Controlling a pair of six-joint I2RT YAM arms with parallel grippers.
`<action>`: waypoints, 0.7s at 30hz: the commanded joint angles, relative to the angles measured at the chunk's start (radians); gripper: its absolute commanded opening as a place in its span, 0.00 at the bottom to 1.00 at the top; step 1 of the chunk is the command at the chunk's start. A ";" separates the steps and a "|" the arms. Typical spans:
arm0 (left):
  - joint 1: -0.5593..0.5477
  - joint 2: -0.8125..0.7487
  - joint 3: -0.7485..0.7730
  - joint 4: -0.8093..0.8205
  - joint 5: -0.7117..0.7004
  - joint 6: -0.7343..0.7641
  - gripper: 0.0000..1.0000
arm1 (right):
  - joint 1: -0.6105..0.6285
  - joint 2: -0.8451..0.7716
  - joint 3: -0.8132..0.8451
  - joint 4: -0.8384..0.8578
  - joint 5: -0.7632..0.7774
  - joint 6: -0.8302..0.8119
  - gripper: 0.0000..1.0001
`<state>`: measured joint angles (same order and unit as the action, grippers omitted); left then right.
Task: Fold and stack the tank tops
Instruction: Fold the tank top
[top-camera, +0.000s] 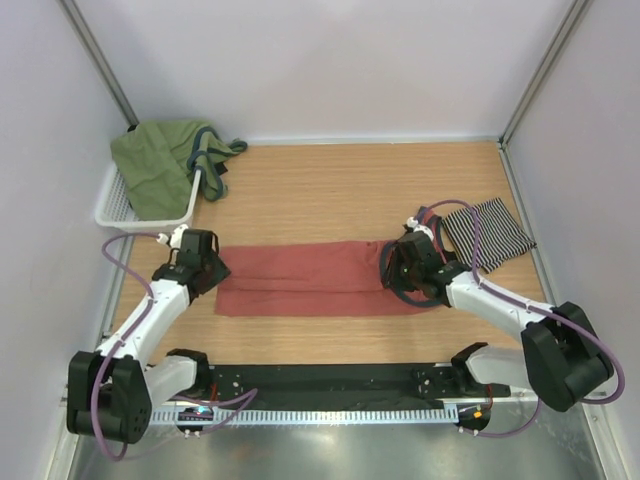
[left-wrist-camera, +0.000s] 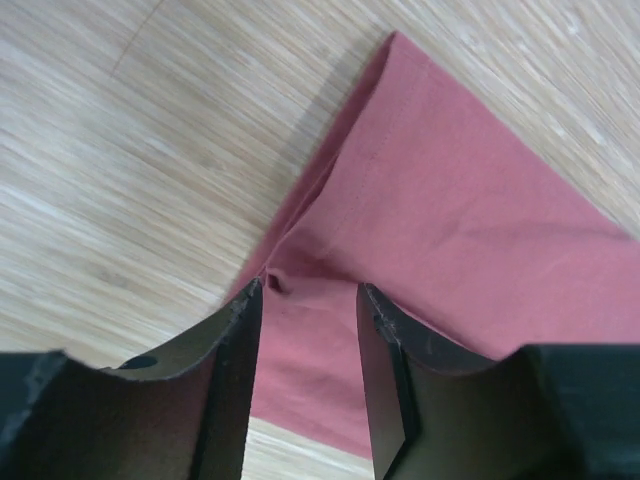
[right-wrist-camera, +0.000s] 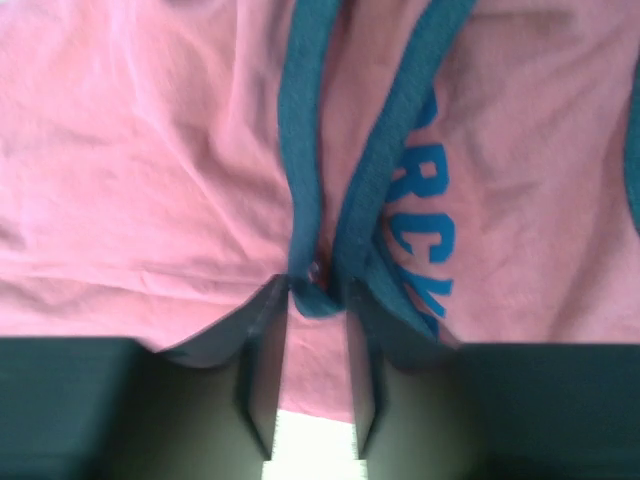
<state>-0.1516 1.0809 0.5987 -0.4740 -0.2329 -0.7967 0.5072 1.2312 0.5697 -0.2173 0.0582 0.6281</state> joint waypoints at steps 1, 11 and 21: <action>-0.020 -0.074 -0.017 0.000 -0.016 0.005 0.46 | 0.019 -0.085 -0.037 0.041 0.075 0.050 0.38; -0.025 -0.205 0.024 -0.015 0.006 0.017 0.55 | 0.039 -0.225 -0.021 0.016 0.120 0.030 0.51; -0.025 0.043 0.089 0.046 0.184 0.056 0.47 | 0.082 -0.015 0.091 0.001 0.094 -0.021 0.43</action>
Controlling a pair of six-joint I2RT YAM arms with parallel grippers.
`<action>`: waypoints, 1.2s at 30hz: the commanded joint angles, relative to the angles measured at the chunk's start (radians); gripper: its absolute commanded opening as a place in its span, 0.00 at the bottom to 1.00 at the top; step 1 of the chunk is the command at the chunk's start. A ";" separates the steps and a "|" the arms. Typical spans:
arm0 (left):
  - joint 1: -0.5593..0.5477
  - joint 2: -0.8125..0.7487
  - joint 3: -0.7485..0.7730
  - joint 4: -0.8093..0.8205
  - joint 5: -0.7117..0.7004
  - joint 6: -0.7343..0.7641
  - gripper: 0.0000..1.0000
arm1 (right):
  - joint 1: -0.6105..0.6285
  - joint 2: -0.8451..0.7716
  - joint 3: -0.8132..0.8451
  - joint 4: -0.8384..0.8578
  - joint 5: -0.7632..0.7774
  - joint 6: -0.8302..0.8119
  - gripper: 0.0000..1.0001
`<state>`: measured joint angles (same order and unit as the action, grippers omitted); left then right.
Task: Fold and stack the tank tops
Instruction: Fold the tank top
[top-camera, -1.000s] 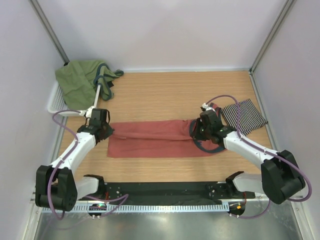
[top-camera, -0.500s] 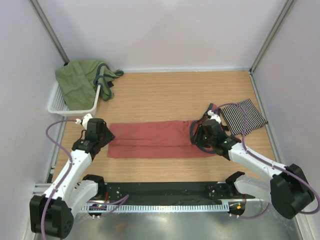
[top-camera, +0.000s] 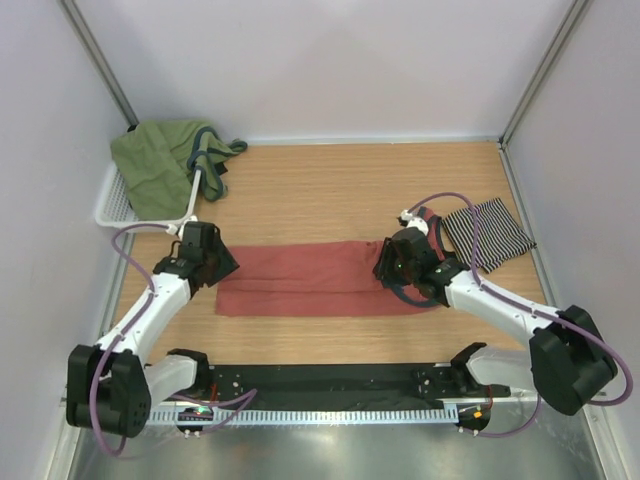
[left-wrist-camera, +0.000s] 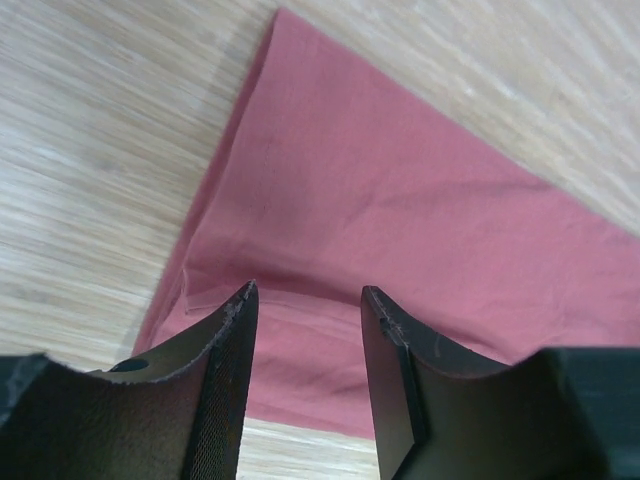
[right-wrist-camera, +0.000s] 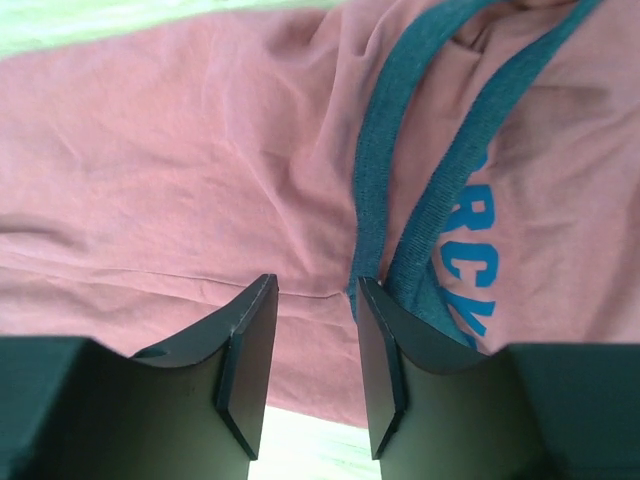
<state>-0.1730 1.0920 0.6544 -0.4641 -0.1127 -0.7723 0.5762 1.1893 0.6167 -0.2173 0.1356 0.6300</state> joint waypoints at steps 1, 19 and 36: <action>-0.003 0.045 0.028 0.036 0.067 0.036 0.46 | 0.014 0.056 0.052 -0.007 0.018 -0.021 0.43; -0.020 -0.101 -0.151 0.012 0.103 0.019 0.00 | 0.091 0.015 -0.034 -0.090 0.021 0.040 0.01; -0.026 -0.047 -0.130 0.007 0.038 -0.007 0.11 | 0.106 0.102 0.132 -0.171 0.113 -0.019 0.43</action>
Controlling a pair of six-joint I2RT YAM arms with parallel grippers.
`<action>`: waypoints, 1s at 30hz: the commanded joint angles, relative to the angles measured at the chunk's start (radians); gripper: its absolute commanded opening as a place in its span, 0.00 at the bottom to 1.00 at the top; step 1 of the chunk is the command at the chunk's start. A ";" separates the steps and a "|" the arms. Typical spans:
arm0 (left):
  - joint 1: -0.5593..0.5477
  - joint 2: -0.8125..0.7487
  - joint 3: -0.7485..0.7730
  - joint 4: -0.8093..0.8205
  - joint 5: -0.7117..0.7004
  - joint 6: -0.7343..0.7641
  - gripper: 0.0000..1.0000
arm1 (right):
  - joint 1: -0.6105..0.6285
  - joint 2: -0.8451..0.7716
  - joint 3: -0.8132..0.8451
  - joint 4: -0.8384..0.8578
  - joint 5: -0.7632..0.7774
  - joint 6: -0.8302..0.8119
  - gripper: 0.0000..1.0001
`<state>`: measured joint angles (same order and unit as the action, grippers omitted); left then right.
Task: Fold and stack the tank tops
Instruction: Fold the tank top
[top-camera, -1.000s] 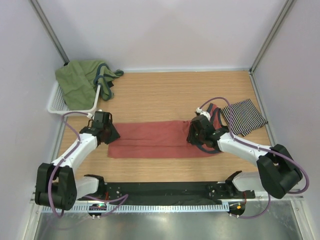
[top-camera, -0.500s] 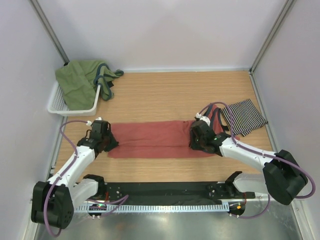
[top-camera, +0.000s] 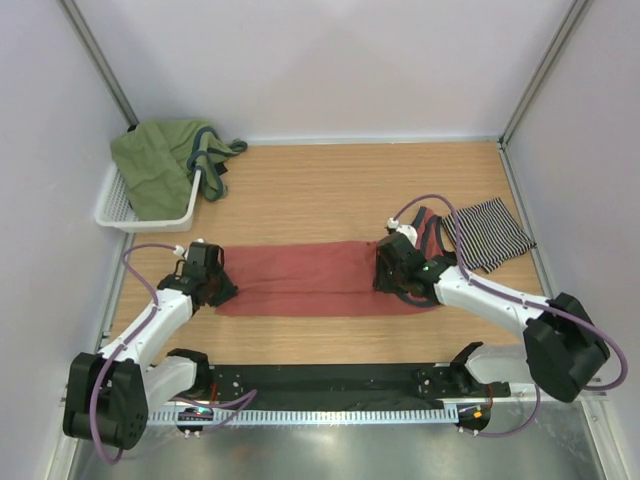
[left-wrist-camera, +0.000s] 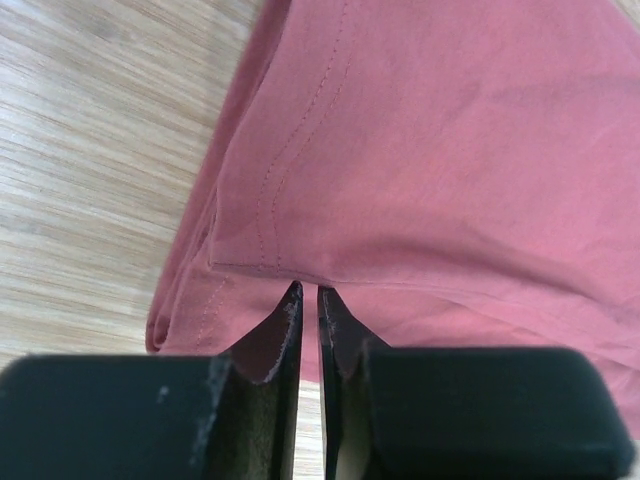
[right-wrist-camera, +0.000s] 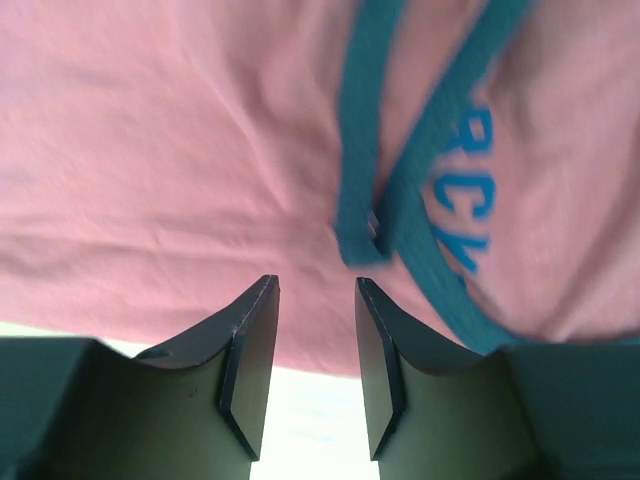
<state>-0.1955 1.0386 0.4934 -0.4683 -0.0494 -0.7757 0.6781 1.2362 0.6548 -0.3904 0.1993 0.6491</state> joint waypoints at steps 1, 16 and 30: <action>-0.004 0.000 0.030 0.025 -0.021 -0.007 0.11 | 0.005 0.078 0.109 0.001 0.052 -0.051 0.42; -0.004 0.116 0.208 0.040 0.000 0.012 0.17 | 0.067 0.163 0.086 -0.028 0.045 -0.022 0.35; -0.012 0.189 0.103 0.092 0.046 0.029 0.11 | 0.100 0.111 0.095 -0.033 0.081 -0.005 0.35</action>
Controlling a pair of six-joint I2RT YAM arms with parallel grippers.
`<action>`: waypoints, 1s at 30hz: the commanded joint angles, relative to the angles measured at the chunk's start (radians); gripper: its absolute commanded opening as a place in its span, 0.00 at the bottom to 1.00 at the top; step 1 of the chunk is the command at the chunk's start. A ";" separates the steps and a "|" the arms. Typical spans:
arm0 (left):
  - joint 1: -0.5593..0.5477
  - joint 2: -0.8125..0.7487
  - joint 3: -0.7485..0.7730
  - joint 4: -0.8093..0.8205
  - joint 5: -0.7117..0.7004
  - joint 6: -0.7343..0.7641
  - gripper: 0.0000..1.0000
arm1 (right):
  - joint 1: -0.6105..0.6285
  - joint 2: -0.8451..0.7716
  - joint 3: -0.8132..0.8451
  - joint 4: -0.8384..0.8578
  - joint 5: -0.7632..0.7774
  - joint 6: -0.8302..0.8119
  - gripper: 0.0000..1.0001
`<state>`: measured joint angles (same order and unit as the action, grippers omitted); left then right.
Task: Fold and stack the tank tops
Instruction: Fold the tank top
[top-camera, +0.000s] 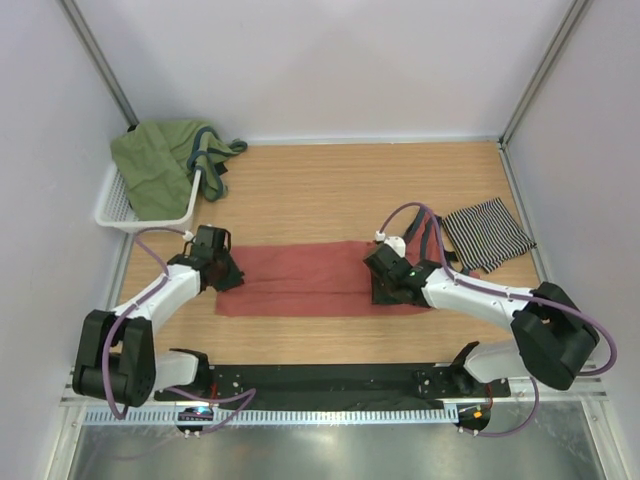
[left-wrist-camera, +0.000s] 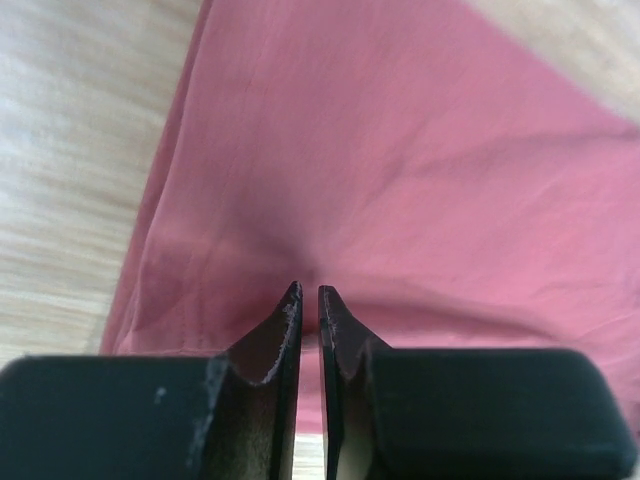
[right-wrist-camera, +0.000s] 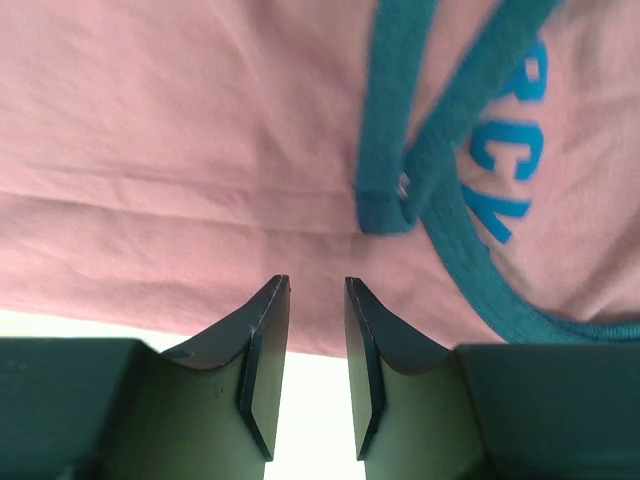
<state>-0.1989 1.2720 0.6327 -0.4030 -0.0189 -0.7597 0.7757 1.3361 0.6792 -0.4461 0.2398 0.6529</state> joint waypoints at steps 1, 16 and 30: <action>-0.010 -0.055 -0.050 0.026 0.043 0.010 0.11 | 0.002 0.024 0.091 0.026 0.039 -0.015 0.35; -0.016 -0.146 -0.143 -0.017 0.037 -0.024 0.10 | 0.056 0.420 0.367 0.090 -0.011 -0.050 0.35; -0.016 -0.191 -0.122 -0.066 -0.047 -0.036 0.10 | 0.145 0.172 0.132 0.055 0.067 0.062 0.38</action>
<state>-0.2096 1.1061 0.4923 -0.4480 -0.0307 -0.7868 0.9150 1.5673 0.8417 -0.3740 0.2581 0.6697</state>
